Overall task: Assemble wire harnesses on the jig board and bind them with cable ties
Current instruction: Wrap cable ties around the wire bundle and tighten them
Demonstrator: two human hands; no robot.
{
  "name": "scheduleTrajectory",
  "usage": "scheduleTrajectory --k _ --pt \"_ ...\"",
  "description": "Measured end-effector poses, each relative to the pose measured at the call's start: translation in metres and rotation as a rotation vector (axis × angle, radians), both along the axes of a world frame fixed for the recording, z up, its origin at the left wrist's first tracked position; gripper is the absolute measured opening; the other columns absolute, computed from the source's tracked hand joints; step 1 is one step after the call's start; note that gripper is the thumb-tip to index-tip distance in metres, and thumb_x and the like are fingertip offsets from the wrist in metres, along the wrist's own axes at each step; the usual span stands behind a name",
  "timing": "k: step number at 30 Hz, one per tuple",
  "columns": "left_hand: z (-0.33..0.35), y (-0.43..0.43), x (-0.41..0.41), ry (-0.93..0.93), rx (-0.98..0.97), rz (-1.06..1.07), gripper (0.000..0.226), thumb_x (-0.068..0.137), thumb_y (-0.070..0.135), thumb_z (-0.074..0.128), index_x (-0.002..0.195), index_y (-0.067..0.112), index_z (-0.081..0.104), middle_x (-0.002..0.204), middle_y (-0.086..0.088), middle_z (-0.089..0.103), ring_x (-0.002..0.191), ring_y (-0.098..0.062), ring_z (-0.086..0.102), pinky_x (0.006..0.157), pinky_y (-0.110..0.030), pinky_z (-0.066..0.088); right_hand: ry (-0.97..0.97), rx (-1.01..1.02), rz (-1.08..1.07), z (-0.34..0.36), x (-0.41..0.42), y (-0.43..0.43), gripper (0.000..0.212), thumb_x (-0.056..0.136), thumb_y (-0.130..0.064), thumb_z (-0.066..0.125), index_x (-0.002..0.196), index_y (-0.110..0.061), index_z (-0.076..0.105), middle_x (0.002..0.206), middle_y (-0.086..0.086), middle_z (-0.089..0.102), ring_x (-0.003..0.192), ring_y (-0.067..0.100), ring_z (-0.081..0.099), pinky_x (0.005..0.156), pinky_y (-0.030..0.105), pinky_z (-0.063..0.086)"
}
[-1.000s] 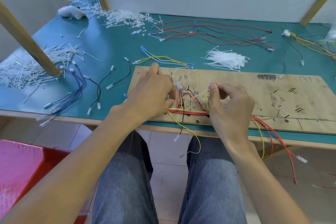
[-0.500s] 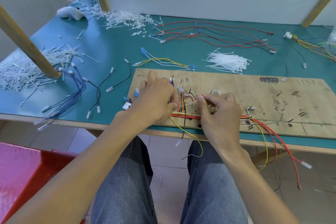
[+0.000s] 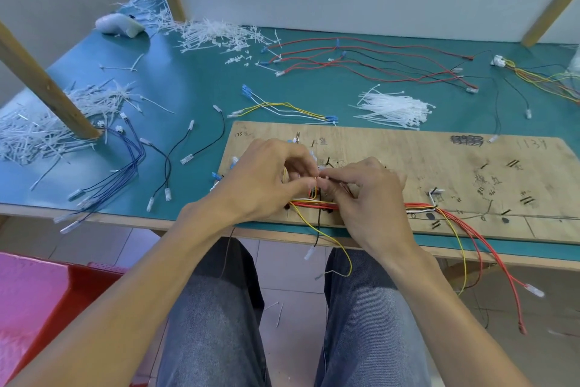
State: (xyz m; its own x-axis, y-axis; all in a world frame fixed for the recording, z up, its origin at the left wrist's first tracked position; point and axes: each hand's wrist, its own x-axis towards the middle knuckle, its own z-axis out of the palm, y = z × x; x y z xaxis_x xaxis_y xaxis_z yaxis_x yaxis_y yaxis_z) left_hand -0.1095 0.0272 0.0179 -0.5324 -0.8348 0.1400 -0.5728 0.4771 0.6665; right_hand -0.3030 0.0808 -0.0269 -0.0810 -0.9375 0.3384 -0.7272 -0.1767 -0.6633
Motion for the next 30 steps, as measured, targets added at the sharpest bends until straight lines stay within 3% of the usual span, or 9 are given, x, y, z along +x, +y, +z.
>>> scheduleTrajectory --k 4,8,12,16,21,30 --pt "-0.004 -0.005 0.005 0.026 0.050 0.004 0.014 0.084 0.020 0.087 0.091 0.032 0.083 0.076 0.016 0.073 0.072 -0.002 0.063 0.066 -0.011 0.040 -0.037 0.046 0.039 -0.001 -0.008 -0.002 0.016 0.095 -0.028 0.077 0.106 -0.039 0.082 0.090 -0.027 0.071 0.100 0.017 0.059 0.092 0.061 0.042" --pt "-0.010 -0.004 0.001 0.052 0.058 0.038 0.012 0.087 0.020 0.085 0.087 0.032 0.082 0.088 0.013 0.073 0.077 -0.002 0.059 0.069 -0.010 0.038 -0.014 0.032 0.065 -0.003 -0.011 -0.002 0.022 0.097 -0.022 0.075 0.108 -0.040 0.081 0.098 -0.018 0.075 0.098 0.021 0.061 0.088 0.063 0.044" --pt "-0.014 -0.004 -0.003 0.048 0.052 0.037 0.016 0.089 0.020 0.082 0.087 0.036 0.079 0.077 0.030 0.067 0.073 -0.001 0.058 0.068 -0.011 0.039 0.041 -0.029 0.050 -0.004 -0.013 0.001 0.018 0.096 -0.027 0.076 0.107 -0.039 0.081 0.101 -0.017 0.076 0.095 0.021 0.064 0.086 0.062 0.044" --pt "-0.015 -0.008 -0.005 0.118 0.080 0.052 0.011 0.086 0.020 0.085 0.086 0.028 0.077 0.082 0.014 0.075 0.079 -0.014 0.067 0.073 -0.023 0.050 -0.072 -0.040 0.034 -0.002 -0.012 0.000 0.017 0.092 -0.024 0.080 0.104 -0.035 0.083 0.096 -0.019 0.077 0.095 0.013 0.067 0.090 0.062 0.045" --pt "-0.016 -0.014 -0.003 0.121 0.102 0.000 0.013 0.089 0.015 0.081 0.084 0.027 0.078 0.076 0.017 0.073 0.073 -0.001 0.065 0.069 -0.014 0.045 -0.163 0.028 0.055 0.002 -0.013 -0.005 0.015 0.088 -0.025 0.084 0.100 -0.034 0.084 0.090 -0.020 0.077 0.094 0.015 0.068 0.093 0.061 0.048" --pt "-0.014 -0.016 -0.010 0.117 0.060 -0.010 0.010 0.086 0.014 0.083 0.084 0.024 0.082 0.070 0.022 0.071 0.063 0.009 0.057 0.062 -0.005 0.037 0.033 0.042 0.087 0.011 -0.015 -0.007 0.017 0.090 -0.024 0.082 0.098 -0.038 0.084 0.090 -0.019 0.078 0.096 0.014 0.064 0.094 0.059 0.035"
